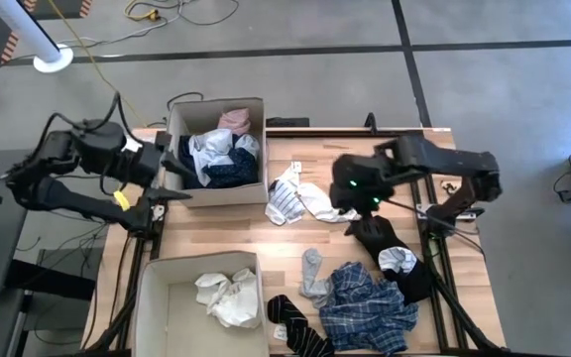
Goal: Sort clothes
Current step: Put the bottom black sock into the top light brown laundry organizer
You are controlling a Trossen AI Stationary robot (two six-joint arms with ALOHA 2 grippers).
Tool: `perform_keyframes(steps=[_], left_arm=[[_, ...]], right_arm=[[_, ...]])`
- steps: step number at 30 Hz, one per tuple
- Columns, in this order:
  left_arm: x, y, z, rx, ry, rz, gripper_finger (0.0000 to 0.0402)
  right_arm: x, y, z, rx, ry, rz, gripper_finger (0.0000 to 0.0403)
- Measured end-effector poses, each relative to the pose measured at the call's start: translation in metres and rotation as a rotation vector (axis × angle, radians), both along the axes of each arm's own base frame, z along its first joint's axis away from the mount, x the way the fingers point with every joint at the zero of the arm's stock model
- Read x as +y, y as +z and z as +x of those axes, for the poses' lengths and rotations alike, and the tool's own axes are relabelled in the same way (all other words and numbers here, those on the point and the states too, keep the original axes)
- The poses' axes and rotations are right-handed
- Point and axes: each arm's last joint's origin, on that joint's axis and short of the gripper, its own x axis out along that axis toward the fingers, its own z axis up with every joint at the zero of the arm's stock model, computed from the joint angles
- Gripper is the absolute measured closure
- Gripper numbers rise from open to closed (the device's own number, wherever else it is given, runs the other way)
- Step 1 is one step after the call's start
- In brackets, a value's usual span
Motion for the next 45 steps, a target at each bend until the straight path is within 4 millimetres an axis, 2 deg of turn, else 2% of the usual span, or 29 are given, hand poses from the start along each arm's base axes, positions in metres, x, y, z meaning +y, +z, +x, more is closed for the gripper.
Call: perform_keyframes(steps=[13,18,22,27,31,40,45], left_arm=[[-0.016,-0.028,-0.002,-0.183,-0.141,-0.039,0.0189],[-0.027,-0.04,0.005,-0.256,-0.237,-0.012,0.0189],[-0.034,-0.047,0.012,-0.28,-0.278,-0.001,0.0189],[-0.043,-0.051,0.021,-0.254,-0.316,0.005,0.0189],[-0.052,-0.053,0.031,-0.246,-0.35,0.003,0.0189],[-0.075,-0.063,0.055,-0.213,-0.368,0.081,0.0189],[-0.089,-0.072,0.066,-0.161,-0.375,0.096,0.0189]], right_arm=[[0.056,0.03,-0.055,-0.187,-0.033,-0.183,0.0117],[0.067,0.026,-0.074,-0.225,-0.045,-0.214,0.0117],[0.069,0.014,-0.088,-0.262,-0.085,-0.187,0.0117],[0.078,-0.007,-0.086,-0.36,-0.092,-0.112,0.0117],[0.091,-0.029,-0.077,-0.361,-0.061,-0.095,0.0117],[0.134,-0.077,-0.057,-0.225,-0.014,-0.081,0.0117],[0.164,-0.098,-0.045,-0.239,0.025,-0.056,0.0117]])
